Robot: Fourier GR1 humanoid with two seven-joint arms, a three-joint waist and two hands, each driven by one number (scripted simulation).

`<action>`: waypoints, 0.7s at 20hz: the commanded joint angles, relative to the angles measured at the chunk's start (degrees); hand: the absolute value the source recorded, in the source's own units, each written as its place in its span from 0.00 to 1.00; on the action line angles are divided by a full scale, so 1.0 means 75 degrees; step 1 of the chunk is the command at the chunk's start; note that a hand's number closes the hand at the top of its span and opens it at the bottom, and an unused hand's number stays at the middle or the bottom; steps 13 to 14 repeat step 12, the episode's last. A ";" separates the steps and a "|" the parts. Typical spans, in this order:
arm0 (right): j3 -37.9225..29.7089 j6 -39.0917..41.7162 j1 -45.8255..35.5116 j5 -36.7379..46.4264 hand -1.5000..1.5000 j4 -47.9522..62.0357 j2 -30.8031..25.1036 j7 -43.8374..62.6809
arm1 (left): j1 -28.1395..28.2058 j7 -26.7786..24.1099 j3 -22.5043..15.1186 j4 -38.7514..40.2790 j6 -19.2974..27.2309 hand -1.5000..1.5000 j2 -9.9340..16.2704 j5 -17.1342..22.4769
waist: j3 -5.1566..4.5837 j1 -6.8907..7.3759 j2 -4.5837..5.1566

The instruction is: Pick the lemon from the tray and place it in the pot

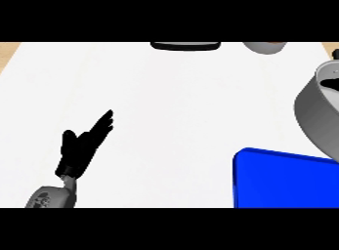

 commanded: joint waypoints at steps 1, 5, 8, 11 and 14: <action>-0.1105 -0.1388 -0.0357 -0.0481 0.00 0.0092 -0.0030 -0.0576 | -0.0076 0.0090 0.0013 -0.0051 0.0004 0.50 -0.0027 0.0021 | -0.0002 -0.0064 0.0003; -0.1994 -0.1978 0.0234 -0.1043 0.00 -0.0016 -0.0165 -0.1532 | -0.0055 0.0091 -0.0016 0.0054 0.0245 0.50 -0.0225 -0.0102 | -0.0010 -0.0242 -0.0031; -0.2622 -0.1928 0.1028 -0.1574 0.00 -0.0507 -0.0341 -0.2186 | 0.0285 0.0191 0.0226 -0.0280 0.0055 0.50 0.0098 0.0091 | -0.0016 -0.0312 -0.0077; -0.3131 -0.1608 0.1391 -0.2012 0.00 -0.0983 -0.0598 -0.2444 | 0.0241 -0.0039 0.0121 -0.0097 0.0139 0.50 -0.0028 -0.0131 | -0.0025 -0.0309 -0.0076; -0.3360 -0.1480 0.1816 -0.2258 0.00 -0.0961 -0.0378 -0.2893 | 0.0176 0.0302 0.0276 -0.0387 -0.0061 0.50 0.0117 0.0128 | -0.0022 -0.0271 -0.0071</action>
